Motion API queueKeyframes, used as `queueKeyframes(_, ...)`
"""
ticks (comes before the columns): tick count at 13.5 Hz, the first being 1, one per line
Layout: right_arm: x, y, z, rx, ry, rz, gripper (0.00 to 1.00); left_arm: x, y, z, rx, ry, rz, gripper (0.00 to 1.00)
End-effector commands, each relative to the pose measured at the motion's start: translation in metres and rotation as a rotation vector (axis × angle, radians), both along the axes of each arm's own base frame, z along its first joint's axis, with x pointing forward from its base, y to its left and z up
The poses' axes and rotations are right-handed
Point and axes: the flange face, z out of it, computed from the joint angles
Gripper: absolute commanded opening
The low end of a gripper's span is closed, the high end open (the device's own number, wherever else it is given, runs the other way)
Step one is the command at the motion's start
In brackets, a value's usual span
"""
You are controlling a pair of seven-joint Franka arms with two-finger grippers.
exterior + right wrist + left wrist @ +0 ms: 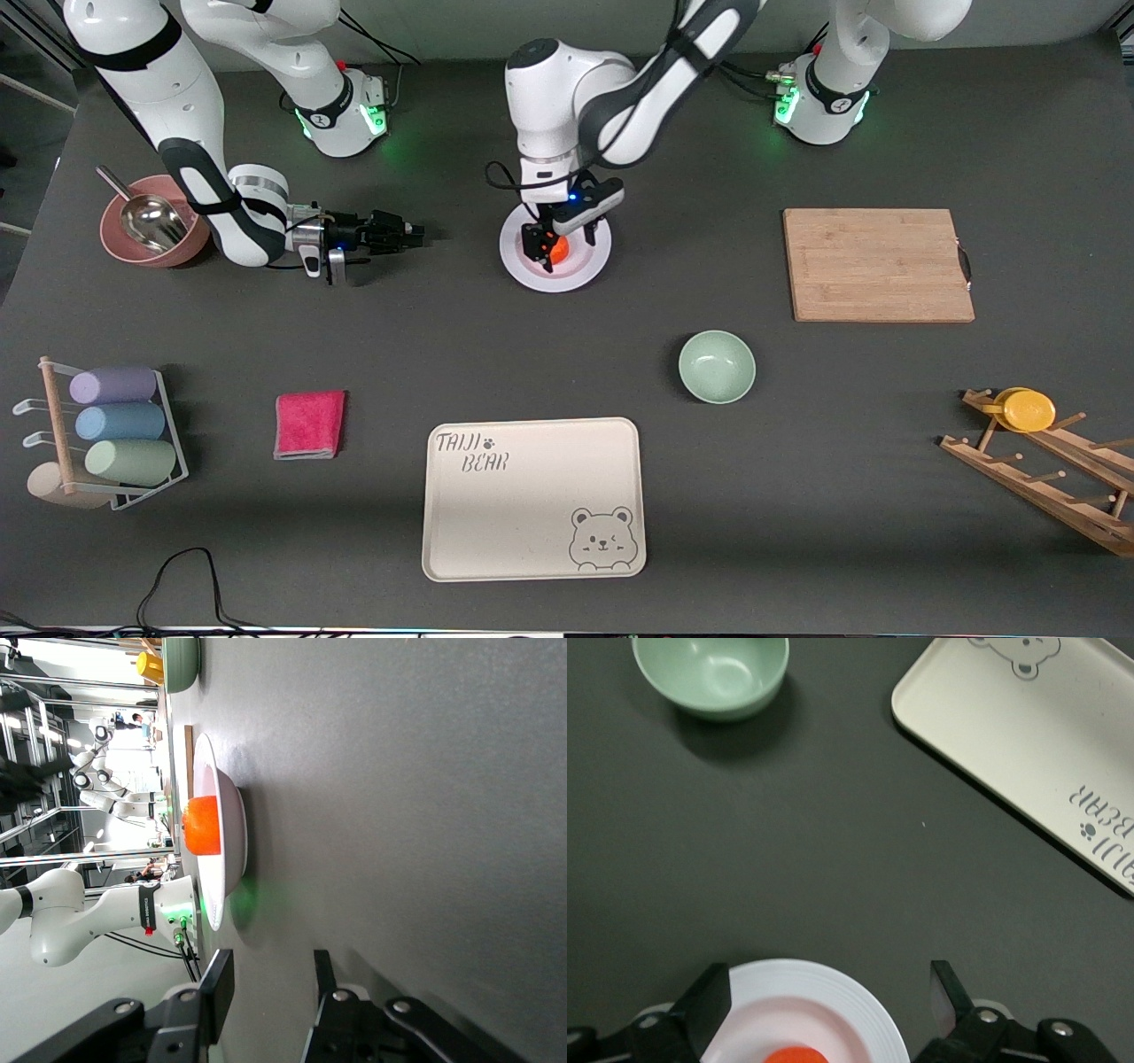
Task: Place orange and plate with both arms
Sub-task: 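Lower the orange onto the white plate and open the left gripper, then raise the left gripper back toward the cutting board while the right gripper nears the plate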
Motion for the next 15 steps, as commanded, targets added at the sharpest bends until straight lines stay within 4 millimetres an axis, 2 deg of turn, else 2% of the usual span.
queueKeyframes(1,0.001,0.001,-0.009,0.007,-0.012,-0.005,0.43,0.029,0.052,0.056,0.056,0.083,-0.080,1.00)
queueKeyframes(2,0.001,0.001,-0.013,0.005,-0.006,-0.001,0.43,0.042,0.075,0.074,0.081,0.136,-0.148,1.00)
queueKeyframes(4,0.005,0.012,-0.014,0.006,-0.010,0.000,0.43,0.062,0.126,0.104,0.194,0.290,-0.412,1.00)
queueKeyframes(6,0.006,0.025,-0.017,0.008,-0.007,-0.012,0.44,0.090,0.187,0.134,0.192,0.376,-0.467,1.00)
queueKeyframes(8,0.009,0.041,-0.017,0.013,-0.015,-0.023,0.44,0.116,0.247,0.153,0.153,0.401,-0.477,1.00)
queueKeyframes(11,0.010,0.068,-0.017,0.021,-0.025,-0.036,0.44,0.143,0.325,0.165,0.100,0.451,-0.530,1.00)
queueKeyframes(13,0.010,0.086,-0.017,0.026,-0.031,-0.046,0.44,0.147,0.357,0.166,0.098,0.481,-0.503,1.00)
queueKeyframes(14,0.011,0.096,-0.019,0.028,-0.033,-0.050,0.44,0.153,0.383,0.164,0.087,0.488,-0.473,1.00)
queueKeyframes(15,0.011,0.107,-0.020,0.030,-0.036,-0.061,0.44,0.158,0.400,0.164,0.085,0.487,-0.489,1.00)
